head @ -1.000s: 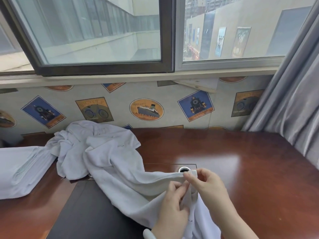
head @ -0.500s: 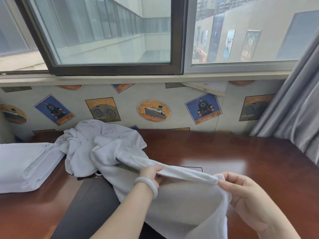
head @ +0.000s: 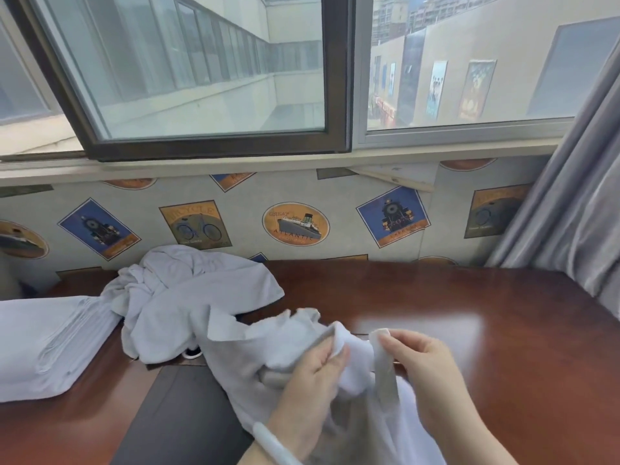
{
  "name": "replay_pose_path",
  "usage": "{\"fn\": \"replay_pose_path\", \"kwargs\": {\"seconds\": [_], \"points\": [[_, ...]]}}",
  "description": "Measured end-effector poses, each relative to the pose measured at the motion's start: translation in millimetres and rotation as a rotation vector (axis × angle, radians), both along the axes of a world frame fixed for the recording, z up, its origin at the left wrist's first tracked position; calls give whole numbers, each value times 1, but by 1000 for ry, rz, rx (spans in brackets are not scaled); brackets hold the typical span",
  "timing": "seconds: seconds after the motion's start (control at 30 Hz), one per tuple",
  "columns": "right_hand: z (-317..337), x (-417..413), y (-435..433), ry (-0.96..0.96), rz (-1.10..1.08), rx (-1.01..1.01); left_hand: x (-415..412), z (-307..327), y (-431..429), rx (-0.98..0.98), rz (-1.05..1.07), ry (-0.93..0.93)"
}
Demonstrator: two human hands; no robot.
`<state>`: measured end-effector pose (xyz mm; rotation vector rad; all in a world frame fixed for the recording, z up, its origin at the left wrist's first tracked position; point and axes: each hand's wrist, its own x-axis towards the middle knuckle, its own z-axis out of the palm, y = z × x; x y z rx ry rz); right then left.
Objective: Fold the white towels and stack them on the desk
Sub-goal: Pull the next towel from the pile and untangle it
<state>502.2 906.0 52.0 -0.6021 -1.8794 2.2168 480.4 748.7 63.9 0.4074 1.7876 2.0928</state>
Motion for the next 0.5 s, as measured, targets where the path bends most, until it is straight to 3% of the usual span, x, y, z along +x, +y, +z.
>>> {"fn": "replay_pose_path", "kwargs": {"seconds": [0.07,0.13,0.3,0.4,0.5], "points": [[-14,-2,-15,-83,56,-118,10,-19,-9,-47,-48,-3],[-39,2,-27,-202,137,-235,11,-48,-24,-220,-48,-43],[-101,23,-37,-429,10,-425,8,-118,-67,-908,129,-241],[-113,30,-35,-435,-107,-401,-1,-130,-80,-831,308,-215],[-120,30,-33,-408,-183,-387,-12,-109,-69,-766,334,-30]]}}
